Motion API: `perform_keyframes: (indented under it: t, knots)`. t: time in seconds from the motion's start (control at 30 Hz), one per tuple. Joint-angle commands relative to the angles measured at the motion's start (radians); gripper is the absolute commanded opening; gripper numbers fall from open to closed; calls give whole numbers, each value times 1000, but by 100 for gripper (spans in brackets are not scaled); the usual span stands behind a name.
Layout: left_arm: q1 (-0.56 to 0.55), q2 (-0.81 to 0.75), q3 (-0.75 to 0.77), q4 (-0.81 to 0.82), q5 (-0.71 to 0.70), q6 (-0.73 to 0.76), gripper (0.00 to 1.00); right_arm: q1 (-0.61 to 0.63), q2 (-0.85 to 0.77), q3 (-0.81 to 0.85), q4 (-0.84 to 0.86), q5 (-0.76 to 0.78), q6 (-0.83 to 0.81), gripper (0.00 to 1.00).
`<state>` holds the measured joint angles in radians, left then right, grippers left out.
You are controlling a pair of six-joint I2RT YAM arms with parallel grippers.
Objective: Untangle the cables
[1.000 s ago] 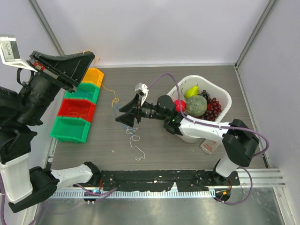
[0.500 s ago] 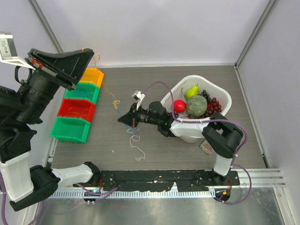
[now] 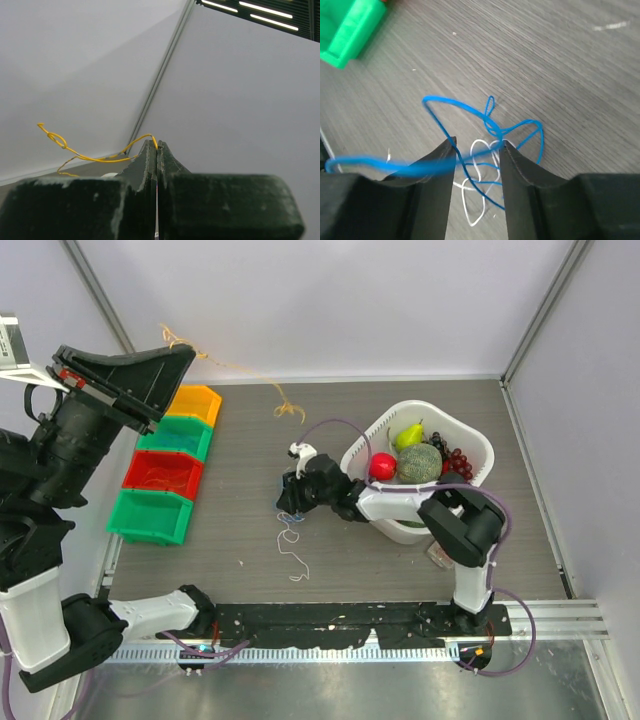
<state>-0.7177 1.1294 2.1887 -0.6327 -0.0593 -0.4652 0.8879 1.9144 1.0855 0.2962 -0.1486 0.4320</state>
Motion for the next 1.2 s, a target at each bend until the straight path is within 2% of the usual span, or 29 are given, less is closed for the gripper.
perform_keyframes:
  t: [0.0, 0.13, 0.4, 0.67, 0.9, 1.17]
  knots:
    - [1, -10, -9, 36, -1, -1, 0, 0, -185, 68, -75, -64, -70, 50]
    - [3, -29, -61, 56, 1, -12, 0, -15, -276, 70, -106, -127, -55, 57]
    - [3, -65, -168, 47, -27, -16, 0, -75, -442, -28, -13, -258, 88, 59]
    - [3, -86, -247, 53, -47, -29, 0, -104, -571, -75, 40, -312, 165, 57]
    - [3, -83, -273, 38, -73, -38, 0, -115, -650, -96, -32, -276, 125, 54]
    - [3, -91, -299, 10, -99, -52, 0, -116, -654, -59, -26, -296, 154, 53]
